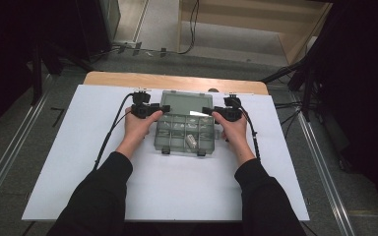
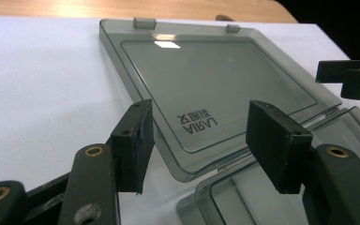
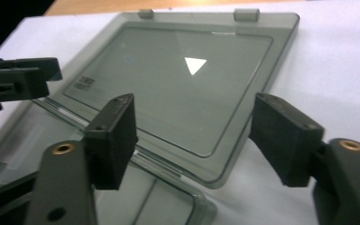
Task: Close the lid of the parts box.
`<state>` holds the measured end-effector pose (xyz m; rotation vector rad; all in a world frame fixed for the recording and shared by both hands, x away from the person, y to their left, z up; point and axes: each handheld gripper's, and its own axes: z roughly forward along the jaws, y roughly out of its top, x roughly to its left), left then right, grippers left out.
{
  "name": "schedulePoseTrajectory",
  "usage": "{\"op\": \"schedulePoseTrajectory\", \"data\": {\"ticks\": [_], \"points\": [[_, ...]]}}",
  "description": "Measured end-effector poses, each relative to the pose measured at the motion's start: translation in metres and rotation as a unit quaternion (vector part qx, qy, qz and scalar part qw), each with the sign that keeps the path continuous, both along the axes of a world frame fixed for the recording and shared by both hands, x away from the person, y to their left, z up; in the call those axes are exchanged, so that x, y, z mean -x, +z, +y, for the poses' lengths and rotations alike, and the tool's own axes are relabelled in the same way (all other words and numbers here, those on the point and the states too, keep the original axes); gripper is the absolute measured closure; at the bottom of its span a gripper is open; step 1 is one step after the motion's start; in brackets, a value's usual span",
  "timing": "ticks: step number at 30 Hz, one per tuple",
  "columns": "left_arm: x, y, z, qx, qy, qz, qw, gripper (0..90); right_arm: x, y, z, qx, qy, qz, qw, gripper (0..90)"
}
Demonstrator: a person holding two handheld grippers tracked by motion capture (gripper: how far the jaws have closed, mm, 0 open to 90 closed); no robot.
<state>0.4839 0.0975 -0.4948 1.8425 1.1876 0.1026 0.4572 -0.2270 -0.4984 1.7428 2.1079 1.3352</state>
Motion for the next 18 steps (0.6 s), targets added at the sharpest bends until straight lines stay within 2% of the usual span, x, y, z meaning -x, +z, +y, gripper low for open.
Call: {"op": "schedulePoseTrajectory", "data": {"ticks": [8, 14, 18], "points": [[-0.001, -0.005, -0.002, -0.009, 0.006, 0.009, 0.9999, 41.5, -0.003, -0.007, 0.002, 0.005, -0.016, 0.018, 0.9997, 36.9], [-0.003, -0.009, -0.002, 0.004, 0.017, 0.03, 0.9994, 41.2, -0.005, -0.015, 0.002, 0.003, -0.018, 0.037, 0.9991, 37.1], [-0.004, -0.01, -0.001, 0.007, 0.019, 0.034, 0.9992, 43.0, -0.006, -0.018, 0.002, -0.011, -0.016, 0.042, 0.9989, 39.2]]}}
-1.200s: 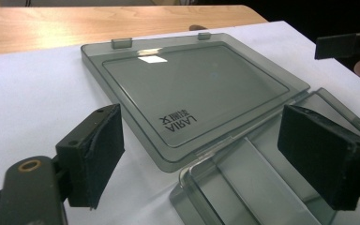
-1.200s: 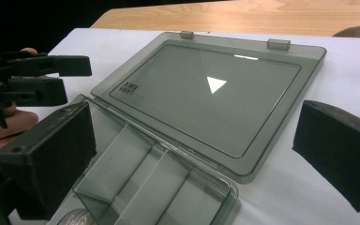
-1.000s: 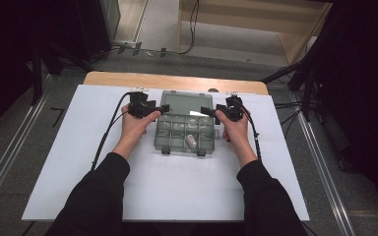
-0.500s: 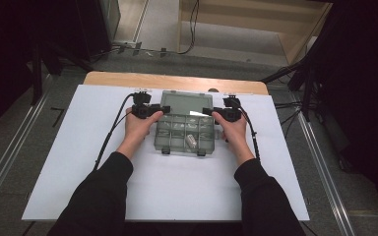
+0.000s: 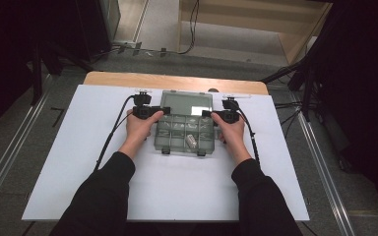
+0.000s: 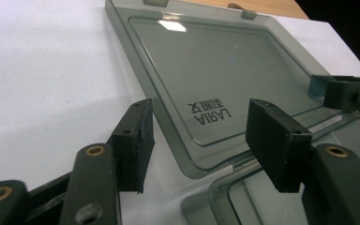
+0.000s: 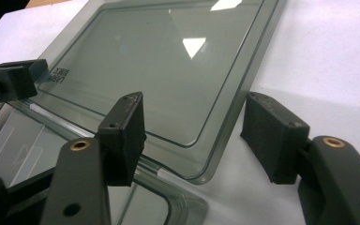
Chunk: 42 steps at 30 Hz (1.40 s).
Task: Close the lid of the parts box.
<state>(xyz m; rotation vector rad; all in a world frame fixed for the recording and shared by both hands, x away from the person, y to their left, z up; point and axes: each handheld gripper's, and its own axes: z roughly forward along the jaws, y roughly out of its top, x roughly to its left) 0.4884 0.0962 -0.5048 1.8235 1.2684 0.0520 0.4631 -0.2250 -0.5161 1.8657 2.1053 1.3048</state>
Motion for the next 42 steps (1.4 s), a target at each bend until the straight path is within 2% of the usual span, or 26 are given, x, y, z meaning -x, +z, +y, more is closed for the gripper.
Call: {"op": "schedulePoseTrajectory", "data": {"ticks": [5, 6, 7, 9, 11, 12, 13, 14, 15, 17, 18, 19, 20, 23, 25, 27, 29, 31, 35, 39, 42], "points": [[-0.001, -0.001, 0.002, 0.002, 0.004, 0.002, 1.0, 47.3, 0.001, 0.001, -0.001, 0.003, 0.002, -0.004, 1.0, 43.6], [-0.001, 0.0, 0.003, 0.0, 0.004, 0.002, 1.0, 51.2, 0.002, 0.002, -0.002, 0.007, 0.005, -0.011, 0.9999, 46.5], [-0.001, 0.0, 0.003, -0.001, 0.002, 0.0, 1.0, 51.2, 0.002, 0.002, -0.002, 0.007, 0.005, -0.011, 0.9999, 46.5], [-0.001, 0.0, 0.003, 0.002, -0.002, -0.001, 1.0, 55.0, 0.004, 0.003, -0.003, 0.01, 0.008, -0.022, 0.9997, 51.9], [0.0, 0.002, 0.003, -0.003, -0.002, -0.013, 0.9999, 55.9, 0.006, 0.005, -0.003, 0.02, 0.01, -0.033, 0.9992, 55.3], [0.001, 0.003, 0.003, -0.004, -0.002, -0.019, 0.9998, 59.2, 0.009, 0.008, -0.003, 0.029, 0.008, -0.041, 0.9987, 59.3], [0.001, 0.005, 0.003, -0.004, -0.001, -0.025, 0.9997, 59.2, 0.009, 0.008, -0.003, 0.029, 0.008, -0.041, 0.9987, 59.3], [0.002, 0.007, 0.004, -0.004, 0.001, -0.031, 0.9995, 64.3, 0.012, 0.011, -0.004, 0.044, 0.011, -0.055, 0.9974, 63.4], [0.003, 0.008, 0.005, -0.004, 0.002, -0.036, 0.9993, 64.3, 0.012, 0.011, -0.004, 0.044, 0.011, -0.055, 0.9974, 63.4], [0.004, 0.011, 0.009, -0.003, -0.002, -0.047, 0.9989, 69.9, 0.015, 0.013, -0.005, 0.054, 0.012, -0.072, 0.9959, 68.7], [0.005, 0.013, 0.011, -0.001, -0.004, -0.053, 0.9986, 75.3, 0.019, 0.014, -0.008, 0.051, 0.01, -0.086, 0.9949, 75.4], [0.006, 0.013, 0.013, 0.001, -0.008, -0.059, 0.9982, 76.9, 0.021, 0.015, -0.01, 0.05, 0.005, -0.093, 0.9944, 80.5], [0.007, 0.014, 0.014, 0.003, -0.012, -0.064, 0.9978, 77.8, 0.023, 0.015, -0.012, 0.044, 0.004, -0.096, 0.9943, 81.9], [0.009, 0.013, 0.015, 0.006, -0.011, -0.074, 0.9971, 78.5, 0.025, 0.015, -0.011, 0.05, 0.004, -0.104, 0.9933, 82.0], [0.009, 0.012, 0.015, 0.004, -0.006, -0.077, 0.997, 81.3, 0.027, 0.015, -0.009, 0.066, 0.007, -0.116, 0.991, 82.0], [0.009, 0.013, 0.015, 0.004, -0.001, -0.076, 0.9971, 81.0, 0.027, 0.015, -0.009, 0.07, 0.008, -0.118, 0.9905, 81.9], [0.01, 0.015, 0.014, 0.002, 0.003, -0.089, 0.996, 78.6, 0.028, 0.015, -0.009, 0.074, 0.01, -0.126, 0.9893, 81.9], [0.009, 0.021, 0.015, 0.015, 0.005, -0.097, 0.9952, 78.5, 0.029, 0.015, -0.008, 0.082, 0.016, -0.135, 0.9873, 81.8], [0.005, 0.029, 0.013, 0.015, 0.006, -0.098, 0.995, 77.2, 0.031, 0.013, -0.007, 0.086, 0.014, -0.15, 0.9849, 81.8], [0.004, 0.032, 0.013, 0.034, 0.016, -0.112, 0.993, 76.2, 0.031, 0.013, -0.007, 0.091, 0.017, -0.156, 0.9834, 81.8], [0.005, 0.035, 0.01, 0.025, 0.018, -0.125, 0.9917, 76.1, 0.032, 0.013, -0.006, 0.099, 0.018, -0.161, 0.9819, 81.7]]}}
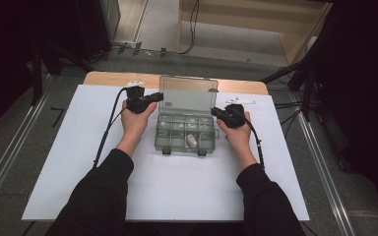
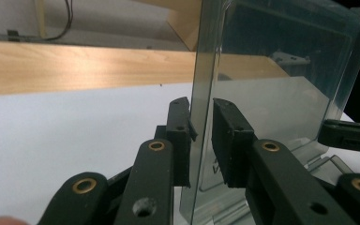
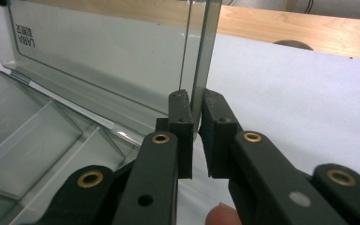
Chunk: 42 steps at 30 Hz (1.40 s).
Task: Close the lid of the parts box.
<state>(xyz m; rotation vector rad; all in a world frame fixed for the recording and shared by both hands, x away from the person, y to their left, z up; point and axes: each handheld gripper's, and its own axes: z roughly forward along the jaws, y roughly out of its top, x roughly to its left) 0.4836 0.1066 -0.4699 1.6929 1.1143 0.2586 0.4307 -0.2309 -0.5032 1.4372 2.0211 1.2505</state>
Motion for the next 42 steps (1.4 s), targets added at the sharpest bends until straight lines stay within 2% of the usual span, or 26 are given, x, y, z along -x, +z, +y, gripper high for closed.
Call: {"op": "schedulePoseTrajectory", "data": {"ticks": [6, 9, 11, 17, 20, 22, 26, 31, 35, 42], "points": [[0.002, 0.002, 0.0, -0.018, 0.001, -0.012, 0.9998, 82.2, -0.001, 0.0, 0.0, -0.004, 0.0, 0.003, 1.0, 81.1], [0.006, 0.003, -0.003, -0.032, 0.001, -0.03, 0.999, 82.9, -0.001, 0.002, -0.001, 0.0, -0.002, 0.006, 1.0, 74.5], [0.007, 0.003, -0.004, -0.036, 0.0, -0.035, 0.9987, 83.1, -0.002, 0.005, -0.003, -0.02, -0.004, 0.004, 0.9998, 72.6], [0.012, 0.001, -0.004, -0.036, 0.005, -0.047, 0.9982, 83.5, -0.006, 0.024, -0.004, -0.026, -0.016, -0.013, 0.9995, 72.3], [0.013, 0.0, -0.003, -0.035, 0.005, -0.052, 0.998, 83.8, -0.009, 0.034, -0.004, -0.029, -0.037, -0.026, 0.9986, 73.2], [0.013, 0.0, -0.003, -0.038, 0.001, -0.058, 0.9976, 83.9, -0.011, 0.04, -0.004, -0.038, -0.04, -0.033, 0.9979, 74.3], [0.014, 0.001, -0.004, -0.042, -0.001, -0.063, 0.9972, 84.1, -0.014, 0.049, -0.002, -0.027, -0.046, -0.036, 0.9979, 76.5], [0.015, 0.001, -0.003, -0.043, -0.003, -0.068, 0.9968, 84.2, -0.018, 0.053, -0.003, -0.046, -0.054, -0.026, 0.9971, 79.2], [0.015, 0.0, -0.002, -0.04, -0.004, -0.066, 0.997, 84.2, -0.018, 0.051, -0.002, -0.041, -0.056, -0.019, 0.9974, 82.1], [0.014, 0.0, 0.0, -0.03, -0.006, -0.056, 0.998, 82.1, -0.012, 0.052, 0.0, -0.034, -0.055, -0.034, 0.9974, 83.1]]}}
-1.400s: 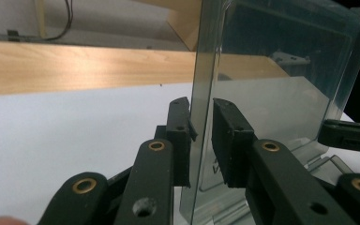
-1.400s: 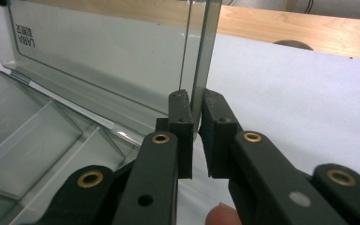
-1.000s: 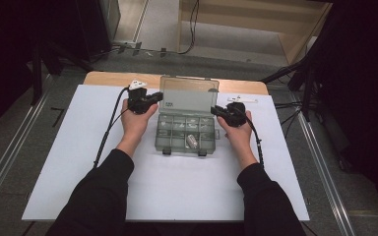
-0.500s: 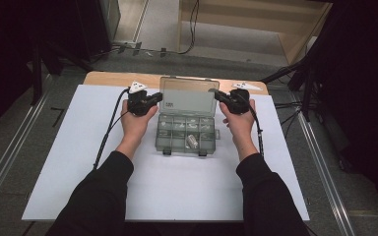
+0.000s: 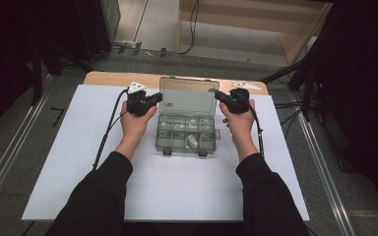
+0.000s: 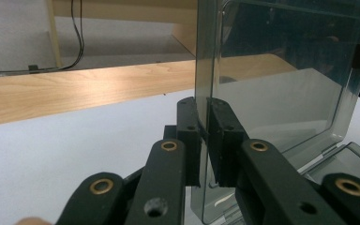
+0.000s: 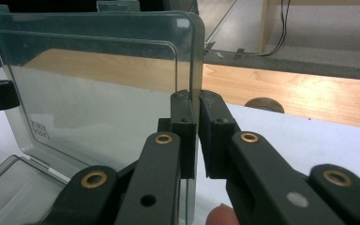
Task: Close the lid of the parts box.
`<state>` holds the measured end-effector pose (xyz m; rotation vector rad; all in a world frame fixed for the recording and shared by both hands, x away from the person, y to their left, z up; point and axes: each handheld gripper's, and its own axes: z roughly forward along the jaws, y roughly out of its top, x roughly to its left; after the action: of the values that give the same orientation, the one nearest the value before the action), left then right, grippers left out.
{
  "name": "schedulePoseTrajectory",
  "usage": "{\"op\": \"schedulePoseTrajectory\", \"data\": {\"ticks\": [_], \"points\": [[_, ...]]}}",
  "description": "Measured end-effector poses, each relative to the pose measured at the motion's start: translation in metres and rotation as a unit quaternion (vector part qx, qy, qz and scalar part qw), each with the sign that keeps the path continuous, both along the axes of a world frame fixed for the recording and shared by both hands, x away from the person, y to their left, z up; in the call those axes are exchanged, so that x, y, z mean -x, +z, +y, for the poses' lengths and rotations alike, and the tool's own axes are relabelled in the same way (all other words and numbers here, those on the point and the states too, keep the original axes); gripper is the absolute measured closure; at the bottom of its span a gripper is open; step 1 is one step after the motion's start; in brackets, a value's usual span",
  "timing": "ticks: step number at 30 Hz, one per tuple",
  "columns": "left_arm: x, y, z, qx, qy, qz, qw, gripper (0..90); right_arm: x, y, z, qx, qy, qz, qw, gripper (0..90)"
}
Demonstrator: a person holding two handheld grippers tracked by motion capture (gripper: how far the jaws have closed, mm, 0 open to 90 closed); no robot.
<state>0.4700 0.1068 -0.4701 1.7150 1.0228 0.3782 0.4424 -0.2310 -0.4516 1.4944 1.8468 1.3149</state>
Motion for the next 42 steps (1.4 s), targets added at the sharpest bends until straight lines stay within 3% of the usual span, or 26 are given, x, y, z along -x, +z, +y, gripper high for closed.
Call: {"op": "schedulePoseTrajectory", "data": {"ticks": [6, 13, 19, 23, 25, 32, 38, 42], "points": [[0.003, 0.009, 0.005, 0.023, -0.026, 0.015, 0.9993, 68.6, 0.005, -0.001, 0.0, 0.005, 0.004, -0.013, 0.9999, 83.1], [0.004, 0.019, 0.017, 0.05, -0.046, 0.043, 0.9967, 72.4, 0.01, 0.0, 0.0, 0.013, 0.007, -0.024, 0.9996, 82.9], [0.001, 0.025, 0.027, 0.058, -0.044, 0.046, 0.9963, 80.2, 0.014, -0.002, -0.001, 0.015, 0.012, -0.036, 0.9992, 82.8], [-0.006, 0.023, 0.027, 0.05, -0.04, 0.056, 0.9963, 89.0, 0.017, -0.002, -0.002, 0.017, 0.018, -0.042, 0.9988, 82.7], [-0.012, 0.021, 0.025, 0.039, -0.035, 0.065, 0.9965, 89.3, 0.019, -0.003, -0.002, 0.019, 0.02, -0.047, 0.9985, 82.6], [-0.025, 0.023, 0.012, 0.039, -0.03, 0.081, 0.9955, 89.5, 0.026, -0.003, -0.003, 0.033, 0.031, -0.061, 0.9971, 82.3], [-0.026, 0.025, 0.006, 0.047, -0.038, 0.079, 0.9951, 89.5, 0.03, -0.003, -0.004, 0.033, 0.039, -0.063, 0.9967, 81.7], [-0.024, 0.025, 0.008, 0.048, -0.045, 0.078, 0.9947, 89.5, 0.03, -0.003, -0.006, 0.017, 0.048, -0.057, 0.9971, 76.3]]}}
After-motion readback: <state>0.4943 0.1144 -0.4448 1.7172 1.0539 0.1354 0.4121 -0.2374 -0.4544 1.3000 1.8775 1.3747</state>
